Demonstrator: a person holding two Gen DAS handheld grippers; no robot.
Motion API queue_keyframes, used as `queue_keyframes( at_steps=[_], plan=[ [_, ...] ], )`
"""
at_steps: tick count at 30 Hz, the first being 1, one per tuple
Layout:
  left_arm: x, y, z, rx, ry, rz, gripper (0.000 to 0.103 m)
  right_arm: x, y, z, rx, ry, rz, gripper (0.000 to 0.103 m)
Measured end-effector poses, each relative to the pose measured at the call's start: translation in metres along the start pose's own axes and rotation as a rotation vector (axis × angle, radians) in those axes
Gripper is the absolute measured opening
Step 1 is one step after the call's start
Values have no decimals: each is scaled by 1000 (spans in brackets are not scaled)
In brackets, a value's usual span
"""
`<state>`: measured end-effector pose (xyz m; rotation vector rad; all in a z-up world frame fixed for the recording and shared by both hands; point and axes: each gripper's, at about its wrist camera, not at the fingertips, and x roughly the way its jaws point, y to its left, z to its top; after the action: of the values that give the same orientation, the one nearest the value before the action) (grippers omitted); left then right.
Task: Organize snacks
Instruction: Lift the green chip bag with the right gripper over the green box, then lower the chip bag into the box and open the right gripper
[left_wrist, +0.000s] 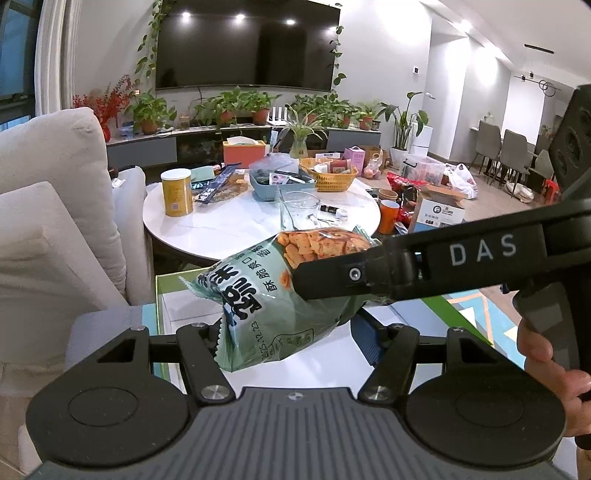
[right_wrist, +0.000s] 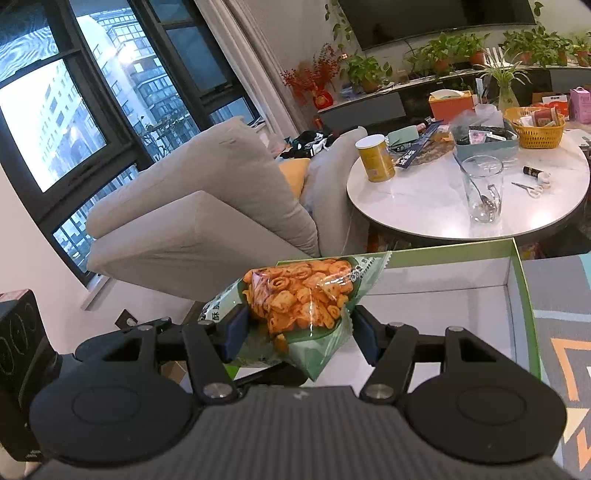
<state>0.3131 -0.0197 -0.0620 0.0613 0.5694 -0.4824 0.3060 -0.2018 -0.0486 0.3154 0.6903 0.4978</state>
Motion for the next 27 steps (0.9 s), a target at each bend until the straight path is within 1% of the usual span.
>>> queue_keyframes(
  at_steps=[2, 3, 5, 6, 7, 9, 14, 18, 21, 24, 27],
  plan=[
    [2, 0, -1, 1, -3, 17, 63, 2, 0, 2, 0, -2, -2, 97],
    [4, 1, -1, -1, -4, 42, 64, 3, 0, 3, 1, -3, -2, 97],
    [8, 0, 1, -1, 26, 144, 69, 6, 0, 4, -2, 2, -8, 98],
    [8, -1, 1, 8, 41, 177, 71, 6, 1, 4, -2, -1, -30, 103],
    [8, -2, 0, 20, 51, 194, 71, 5, 3, 3, -11, -13, -75, 103],
    [2, -3, -3, 34, 51, 195, 71, -3, 8, 1, -44, -55, -137, 103],
    [-19, -7, -4, 19, 28, 168, 73, -28, 8, 2, -64, -101, -179, 103],
    [-29, -11, -3, 15, 21, 139, 73, -46, 6, 0, -56, -109, -186, 103],
    [-35, -15, -4, 10, 24, 137, 73, -52, 4, -1, -50, -106, -202, 103],
    [-40, -19, -5, -5, 27, 126, 73, -57, 3, -2, -37, -101, -199, 103],
    [-46, -24, -7, -5, 30, 131, 73, -64, 3, -3, -33, -101, -204, 103]
  ],
)
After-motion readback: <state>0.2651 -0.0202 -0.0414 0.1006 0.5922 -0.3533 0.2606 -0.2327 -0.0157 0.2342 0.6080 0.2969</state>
